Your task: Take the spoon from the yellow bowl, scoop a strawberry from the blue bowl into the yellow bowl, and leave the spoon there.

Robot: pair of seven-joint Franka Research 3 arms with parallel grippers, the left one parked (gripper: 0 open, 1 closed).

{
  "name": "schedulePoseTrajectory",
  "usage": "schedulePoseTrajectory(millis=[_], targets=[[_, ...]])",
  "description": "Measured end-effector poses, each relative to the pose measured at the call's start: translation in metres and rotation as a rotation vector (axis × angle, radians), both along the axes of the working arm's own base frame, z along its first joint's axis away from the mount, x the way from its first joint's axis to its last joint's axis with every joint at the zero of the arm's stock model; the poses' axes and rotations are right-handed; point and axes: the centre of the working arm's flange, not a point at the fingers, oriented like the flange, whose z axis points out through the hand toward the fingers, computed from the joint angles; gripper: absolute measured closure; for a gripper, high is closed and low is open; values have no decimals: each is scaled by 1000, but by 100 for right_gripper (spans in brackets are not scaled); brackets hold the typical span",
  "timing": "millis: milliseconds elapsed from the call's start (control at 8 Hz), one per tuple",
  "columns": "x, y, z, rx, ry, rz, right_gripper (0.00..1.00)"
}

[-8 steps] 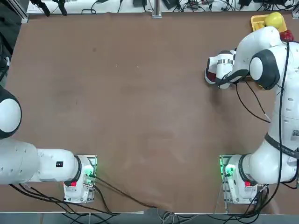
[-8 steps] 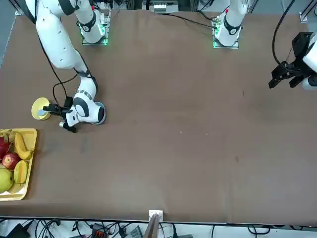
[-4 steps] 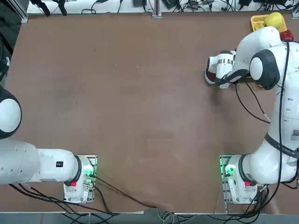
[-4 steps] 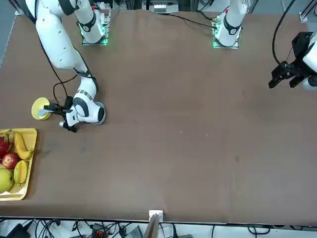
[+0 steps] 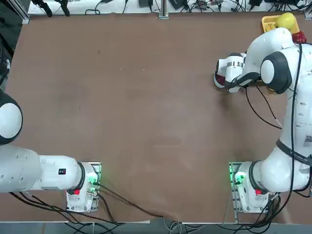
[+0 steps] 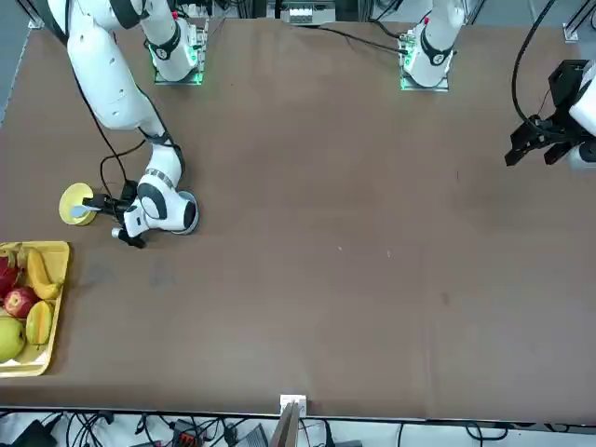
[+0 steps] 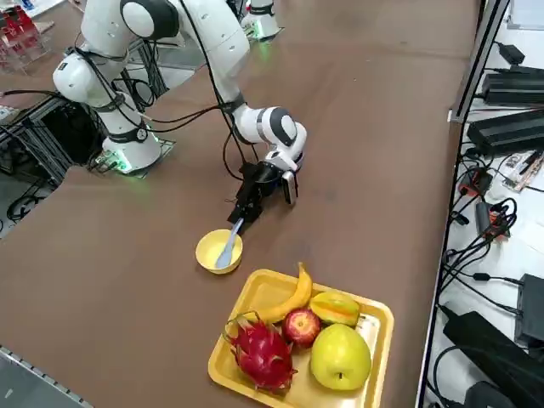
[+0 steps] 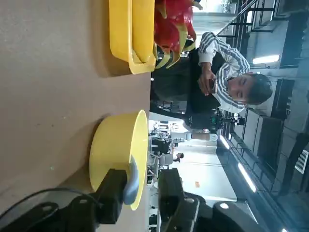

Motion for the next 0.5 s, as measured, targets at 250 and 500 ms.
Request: schedulePoseTrajectory(millis=[250, 500], targets=[[1, 0, 0, 1, -2, 0, 63], [4, 1, 2, 4, -10, 1, 65]])
